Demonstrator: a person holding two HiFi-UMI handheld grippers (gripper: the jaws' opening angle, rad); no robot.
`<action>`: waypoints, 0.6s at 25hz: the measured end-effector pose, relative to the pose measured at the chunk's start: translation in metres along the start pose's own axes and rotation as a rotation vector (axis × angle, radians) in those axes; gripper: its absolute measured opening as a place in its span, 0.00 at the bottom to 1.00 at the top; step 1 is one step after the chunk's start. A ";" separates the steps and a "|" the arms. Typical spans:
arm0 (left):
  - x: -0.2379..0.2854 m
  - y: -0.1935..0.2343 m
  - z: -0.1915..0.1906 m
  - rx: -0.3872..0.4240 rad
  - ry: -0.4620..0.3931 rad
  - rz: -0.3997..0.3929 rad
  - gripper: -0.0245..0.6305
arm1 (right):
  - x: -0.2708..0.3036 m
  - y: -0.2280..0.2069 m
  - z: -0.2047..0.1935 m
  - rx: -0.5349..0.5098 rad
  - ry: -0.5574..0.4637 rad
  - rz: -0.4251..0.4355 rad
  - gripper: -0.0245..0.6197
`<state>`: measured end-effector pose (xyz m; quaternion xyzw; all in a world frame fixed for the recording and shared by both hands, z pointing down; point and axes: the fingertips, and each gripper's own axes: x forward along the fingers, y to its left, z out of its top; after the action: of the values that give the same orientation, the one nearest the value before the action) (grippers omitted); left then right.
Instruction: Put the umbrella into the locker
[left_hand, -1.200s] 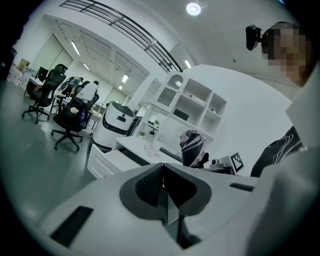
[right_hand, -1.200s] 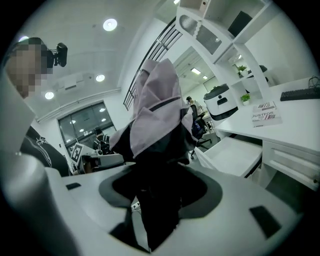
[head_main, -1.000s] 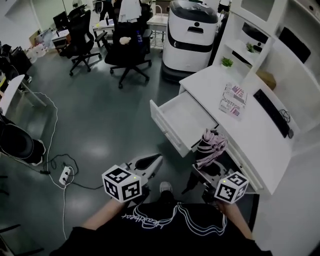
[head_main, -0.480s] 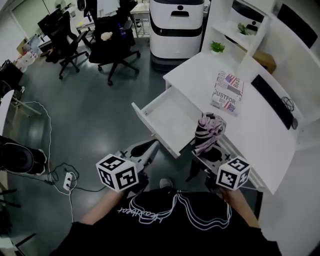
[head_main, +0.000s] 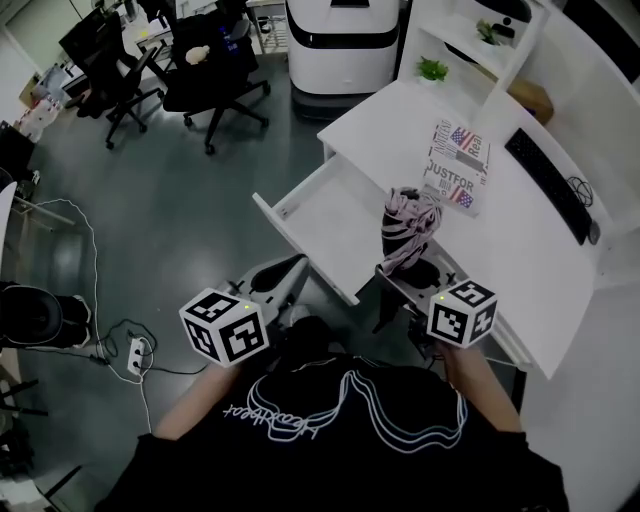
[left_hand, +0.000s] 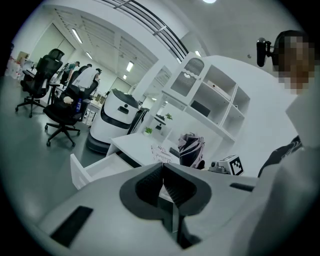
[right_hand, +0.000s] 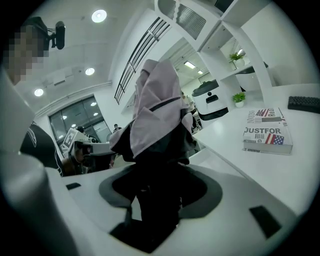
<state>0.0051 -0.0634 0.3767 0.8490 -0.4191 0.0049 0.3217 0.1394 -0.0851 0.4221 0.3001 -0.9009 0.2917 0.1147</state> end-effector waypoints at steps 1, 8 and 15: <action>0.002 0.004 0.001 -0.001 0.004 -0.001 0.04 | 0.005 -0.002 0.001 -0.002 0.005 -0.004 0.39; 0.020 0.047 0.015 -0.028 0.040 -0.011 0.05 | 0.053 -0.017 0.009 0.005 0.055 -0.032 0.39; 0.047 0.101 0.031 -0.055 0.098 -0.034 0.05 | 0.110 -0.042 0.014 0.032 0.148 -0.079 0.39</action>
<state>-0.0447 -0.1586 0.4206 0.8455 -0.3884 0.0293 0.3652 0.0775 -0.1726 0.4721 0.3147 -0.8726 0.3230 0.1878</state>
